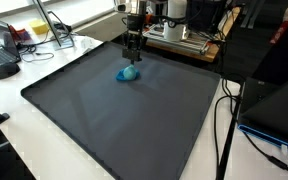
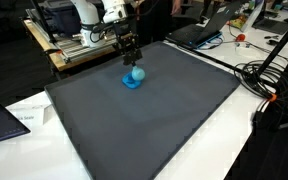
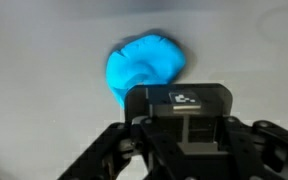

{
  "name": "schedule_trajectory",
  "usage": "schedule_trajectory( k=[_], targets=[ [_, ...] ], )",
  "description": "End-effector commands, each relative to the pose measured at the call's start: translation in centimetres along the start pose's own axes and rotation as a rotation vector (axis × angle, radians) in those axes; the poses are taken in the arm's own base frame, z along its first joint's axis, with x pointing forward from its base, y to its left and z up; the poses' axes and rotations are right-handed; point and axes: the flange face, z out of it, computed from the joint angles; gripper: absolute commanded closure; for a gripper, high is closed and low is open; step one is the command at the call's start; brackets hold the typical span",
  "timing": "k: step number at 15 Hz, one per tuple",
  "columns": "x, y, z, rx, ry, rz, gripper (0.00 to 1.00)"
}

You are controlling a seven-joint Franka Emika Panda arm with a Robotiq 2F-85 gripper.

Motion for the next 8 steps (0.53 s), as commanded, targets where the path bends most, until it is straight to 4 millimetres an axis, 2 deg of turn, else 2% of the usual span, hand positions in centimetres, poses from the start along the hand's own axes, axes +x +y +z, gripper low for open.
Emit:
schedule_trajectory(
  k=[1, 5, 7, 8],
  targets=[
    [0.7, 0.8, 0.6, -0.003, -0.033, 0.009, 0.78],
    [2.4, 1.8, -0.8, 0.003, -0.074, -0.003, 0.78],
    [3.5, 2.1, -2.8, 0.002, -0.111, -0.004, 0.78],
    [3.2, 1.9, -4.5, -0.014, -0.133, -0.009, 0.78]
  ],
)
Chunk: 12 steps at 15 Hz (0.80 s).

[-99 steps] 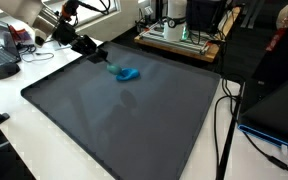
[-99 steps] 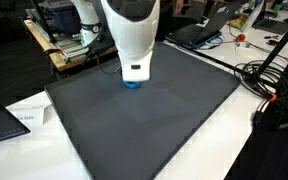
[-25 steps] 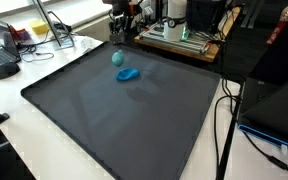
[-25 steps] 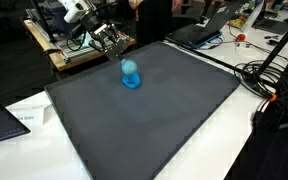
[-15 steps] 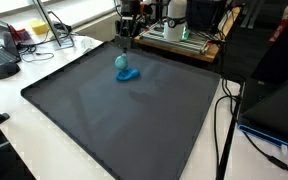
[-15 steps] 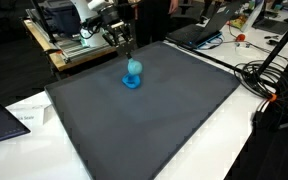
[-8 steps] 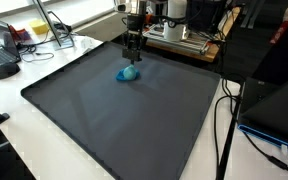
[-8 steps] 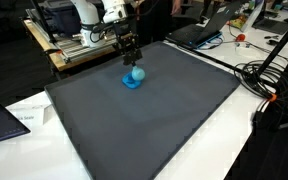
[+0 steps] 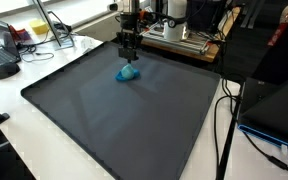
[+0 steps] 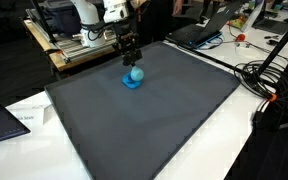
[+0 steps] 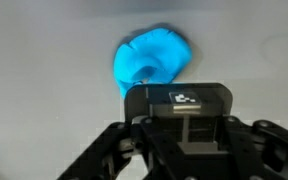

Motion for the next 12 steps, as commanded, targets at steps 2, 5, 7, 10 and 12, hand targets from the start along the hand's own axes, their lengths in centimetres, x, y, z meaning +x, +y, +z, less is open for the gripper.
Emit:
schedule_trajectory(
  k=[2, 5, 7, 10, 12],
  targets=[
    [1.4, -0.1, -6.7, -0.023, -0.077, 0.014, 0.78],
    [3.1, -1.6, -11.1, 0.029, -0.132, 0.013, 0.78],
    [4.2, -2.1, -15.0, 0.061, -0.157, 0.005, 0.78],
    [6.0, -2.6, -21.7, 0.083, -0.19, 0.021, 0.78],
    [7.6, -2.9, -25.8, 0.091, -0.221, 0.04, 0.78]
  ],
)
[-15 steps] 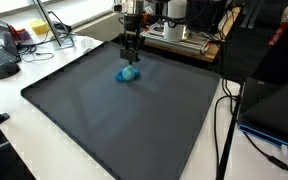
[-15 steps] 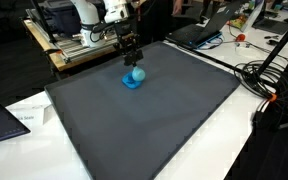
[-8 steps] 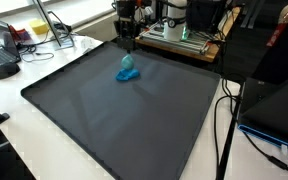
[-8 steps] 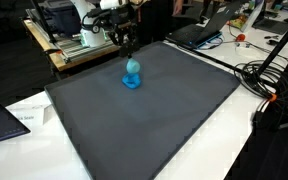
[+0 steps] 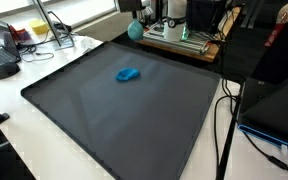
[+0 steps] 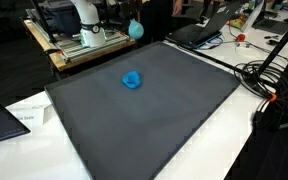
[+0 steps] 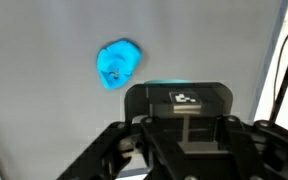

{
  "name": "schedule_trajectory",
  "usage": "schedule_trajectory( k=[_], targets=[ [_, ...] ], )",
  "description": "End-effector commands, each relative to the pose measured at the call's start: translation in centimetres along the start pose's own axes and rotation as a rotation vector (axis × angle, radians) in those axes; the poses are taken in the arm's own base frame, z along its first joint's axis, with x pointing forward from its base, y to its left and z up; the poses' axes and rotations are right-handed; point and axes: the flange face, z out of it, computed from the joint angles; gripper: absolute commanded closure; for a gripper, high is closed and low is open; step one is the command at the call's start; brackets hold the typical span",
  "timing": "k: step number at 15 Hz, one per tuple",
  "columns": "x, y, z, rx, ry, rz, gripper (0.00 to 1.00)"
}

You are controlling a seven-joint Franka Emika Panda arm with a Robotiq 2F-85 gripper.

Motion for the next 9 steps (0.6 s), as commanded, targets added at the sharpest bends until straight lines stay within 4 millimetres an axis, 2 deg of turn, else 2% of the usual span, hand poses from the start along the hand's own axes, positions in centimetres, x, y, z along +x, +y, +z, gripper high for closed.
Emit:
schedule_trajectory(
  k=[1, 3, 4, 6, 9],
  targets=[
    [1.1, -0.9, -7.2, 0.007, -0.041, 0.04, 0.78],
    [2.1, -1.5, -8.6, -0.002, -0.056, 0.056, 0.78],
    [2.6, -1.7, -8.6, -0.017, -0.058, 0.064, 0.78],
    [3.3, -2.0, -8.1, -0.04, -0.075, 0.067, 0.78],
    [4.5, -1.9, -6.4, -0.052, -0.115, 0.026, 0.78]
  ],
)
